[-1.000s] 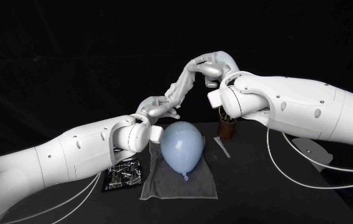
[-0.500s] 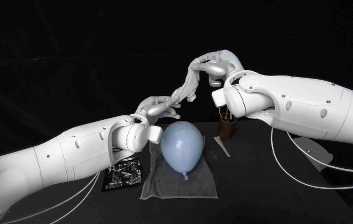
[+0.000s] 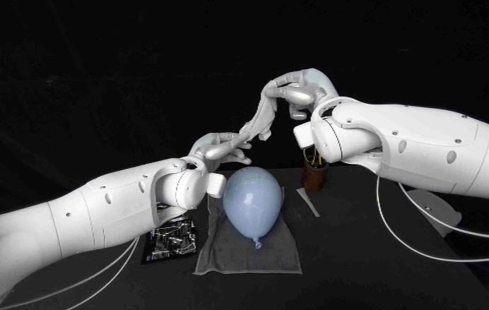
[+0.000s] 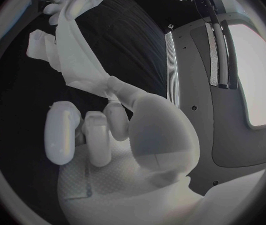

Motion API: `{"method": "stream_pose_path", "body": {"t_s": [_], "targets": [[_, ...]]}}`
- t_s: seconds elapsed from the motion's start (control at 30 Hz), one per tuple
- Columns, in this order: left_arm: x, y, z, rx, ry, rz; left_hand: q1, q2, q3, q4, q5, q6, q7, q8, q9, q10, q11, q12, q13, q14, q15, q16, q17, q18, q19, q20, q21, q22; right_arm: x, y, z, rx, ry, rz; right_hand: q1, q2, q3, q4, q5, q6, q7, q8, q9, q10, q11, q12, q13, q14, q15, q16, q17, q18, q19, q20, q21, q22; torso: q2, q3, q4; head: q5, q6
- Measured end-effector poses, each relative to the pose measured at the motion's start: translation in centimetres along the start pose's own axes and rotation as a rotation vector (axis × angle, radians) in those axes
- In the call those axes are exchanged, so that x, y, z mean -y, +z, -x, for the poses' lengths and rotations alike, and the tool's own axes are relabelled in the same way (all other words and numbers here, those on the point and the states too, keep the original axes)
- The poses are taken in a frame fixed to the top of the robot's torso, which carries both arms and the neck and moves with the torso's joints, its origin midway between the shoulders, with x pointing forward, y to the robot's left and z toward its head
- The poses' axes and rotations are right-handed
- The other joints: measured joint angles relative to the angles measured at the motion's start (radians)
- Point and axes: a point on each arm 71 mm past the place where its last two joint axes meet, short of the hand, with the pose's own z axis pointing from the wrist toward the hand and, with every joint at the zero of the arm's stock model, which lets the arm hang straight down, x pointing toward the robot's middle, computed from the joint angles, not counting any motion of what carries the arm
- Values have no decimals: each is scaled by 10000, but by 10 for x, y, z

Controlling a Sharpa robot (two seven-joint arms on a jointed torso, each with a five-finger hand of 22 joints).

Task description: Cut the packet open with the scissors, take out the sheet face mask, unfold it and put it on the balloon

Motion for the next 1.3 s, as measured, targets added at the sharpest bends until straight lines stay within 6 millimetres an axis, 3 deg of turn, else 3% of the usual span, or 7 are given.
{"method": "stream_pose_path", "body": {"t_s": [0.13, 0.3, 0.43, 0.73, 1.1, 1.2, 1.3], "targets": [[-1, 1, 0, -14, -12, 109, -66, -66, -90, 89, 0, 0, 0, -92, -33, -88, 88, 0, 0, 0, 0, 0, 0, -62, 56, 20, -72, -57, 0, -1, -1, -32, 9, 11, 0, 0, 0, 0, 0, -1, 0, 32, 5, 0, 0, -2, 2, 0, 0, -5, -1, 0, -1, 1, 0, 2, 0, 0, -1, 5, -9], [-2, 1, -1, -140, -45, 287, -764, -697, -819, 209, 0, -107, 105, -208, -74, -163, 158, 0, 31, -3, 73, 110, 0, -65, 178, 71, -239, -187, -1, -2, -2, -78, 22, 29, 0, 0, 0, 0, -1, -3, 0, 38, 5, 0, 0, -3, 1, 0, 0, -8, -7, 0, -2, 1, -1, 4, 1, 0, -1, -3, -17], [-3, 1, -2, -235, -66, 390, -1372, -628, -1252, 219, 0, -108, 105, -262, -74, -198, 123, 118, 93, -4, 73, 176, 14, 34, 284, 73, -330, -280, -1, -3, -3, -106, 31, 38, 0, 0, -1, 0, -1, -4, 0, 38, 5, 0, 0, -4, -1, 0, 0, -14, -9, 0, -2, 2, -1, 7, 1, 0, 0, -5, -25], [-4, 1, -3, -391, -113, 436, -1421, -579, -1343, 180, 0, -108, 105, -292, -74, -198, 123, 166, 127, -4, 74, 176, 17, 46, 284, 73, -386, -342, -2, -5, -4, -181, 46, 67, 0, 0, -1, -1, -1, -16, 8, 37, 4, 0, 0, -22, -5, -1, 0, 1, -6, -1, -18, 18, -2, 8, 1, -1, 0, -13, -28], [-4, 2, -5, -462, -226, 421, -470, 133, -1278, 71, -1, 22, -23, -367, -92, -233, 87, 262, 161, -3, 74, 273, 16, 38, 430, 0, -503, -458, -3, -6, -6, -230, 40, 91, 0, 0, 82, -26, -20, -36, -4, 27, 4, 0, 0, -23, -3, -1, 1, 0, 0, -1, -20, 20, -4, 0, 1, -1, 1, -10, -23], [-4, 1, -5, -417, -277, 393, 34, 489, -912, -39, -1, 221, -221, -367, -89, -190, -27, 262, 157, 5, 67, 273, 15, 35, 465, -37, -542, -464, -3, -6, -5, -229, 36, 87, 0, 0, 83, -25, -20, -39, -2, 21, 11, 0, 0, -23, -1, -1, 1, -5, 0, 0, -20, 20, -8, 0, 0, -1, 2, -12, -23], [-3, 1, -3, -330, -306, 333, 728, 759, -509, -401, -3, 605, -452, -168, 22, 116, -182, 262, 124, 162, -61, 343, 14, 33, 625, -126, -542, -464, -3, -6, -4, -218, 29, 79, 0, 0, 82, -26, -20, -41, -1, 18, 13, 0, 0, -23, 1, -1, 1, -7, 0, -1, -21, 21, -9, 1, -1, -1, 2, -13, -23]]}}
